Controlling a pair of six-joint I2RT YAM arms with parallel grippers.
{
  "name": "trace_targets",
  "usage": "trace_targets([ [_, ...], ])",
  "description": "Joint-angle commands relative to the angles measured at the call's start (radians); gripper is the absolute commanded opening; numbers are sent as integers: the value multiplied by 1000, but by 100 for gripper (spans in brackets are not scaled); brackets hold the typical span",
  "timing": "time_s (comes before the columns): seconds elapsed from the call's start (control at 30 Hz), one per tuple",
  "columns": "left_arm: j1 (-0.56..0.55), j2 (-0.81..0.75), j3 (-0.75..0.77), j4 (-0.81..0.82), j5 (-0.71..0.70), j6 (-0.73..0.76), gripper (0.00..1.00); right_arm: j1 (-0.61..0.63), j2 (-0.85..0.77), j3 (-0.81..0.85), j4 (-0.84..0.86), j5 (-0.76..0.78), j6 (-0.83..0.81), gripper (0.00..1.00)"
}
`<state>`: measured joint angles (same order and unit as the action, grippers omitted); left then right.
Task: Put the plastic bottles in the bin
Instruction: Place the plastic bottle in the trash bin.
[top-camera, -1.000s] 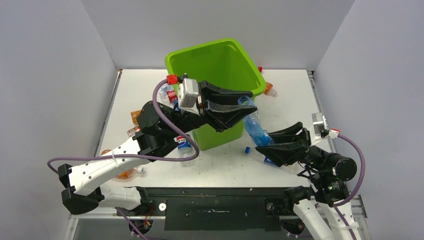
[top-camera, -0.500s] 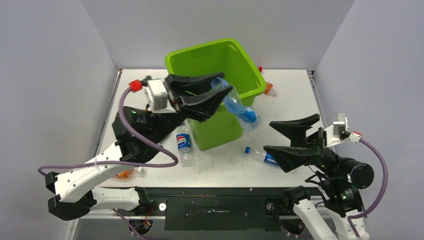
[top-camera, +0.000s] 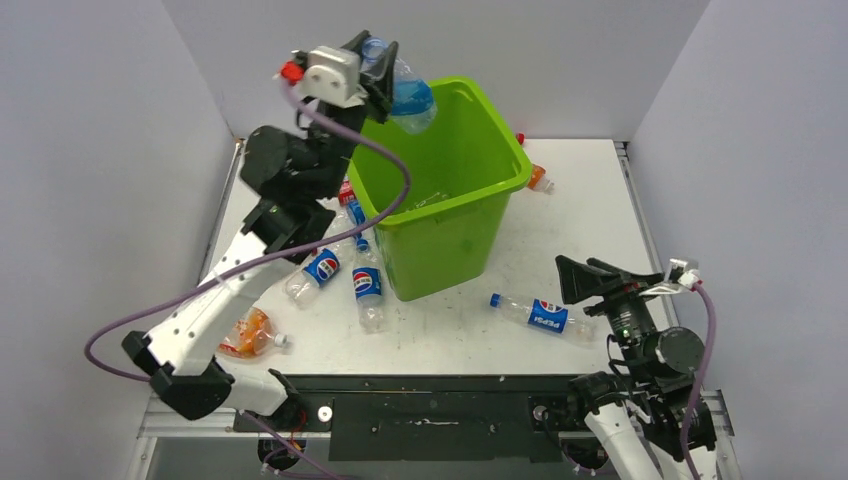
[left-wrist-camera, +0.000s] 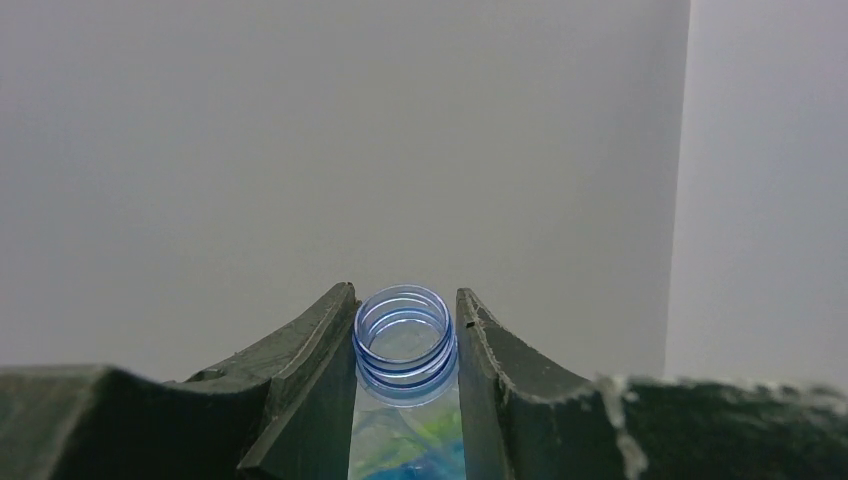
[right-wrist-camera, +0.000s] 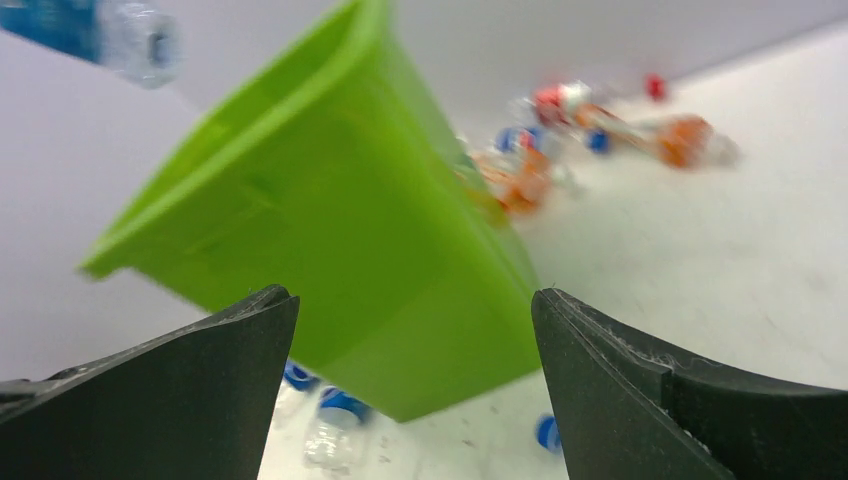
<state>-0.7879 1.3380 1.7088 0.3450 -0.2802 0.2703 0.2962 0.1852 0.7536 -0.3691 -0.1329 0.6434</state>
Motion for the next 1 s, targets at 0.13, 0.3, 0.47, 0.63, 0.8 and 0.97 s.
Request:
trace_targets([
  [0.13,52,222,156,-317,4,-20,0,8,-89,-157,-209,318,125,90],
  [0.3,52,226,121,-300,-18,-11,8,8,-41,-175,-207,317,150,90],
  [0.47,52,164,98,-261,32,-42,81,8,28,-175,-210,316,161,90],
  [0.63,47,44,67,-211,65,-127,96,8,62,-177,-205,311,171,90],
  [0.8,37,-196,-118,-192,38,-158,96,8,69,-166,-212,327,174,90],
  [0.97,37,-479,-429,-250,-127,-147,96,9,91,-177,-219,367,190,90],
])
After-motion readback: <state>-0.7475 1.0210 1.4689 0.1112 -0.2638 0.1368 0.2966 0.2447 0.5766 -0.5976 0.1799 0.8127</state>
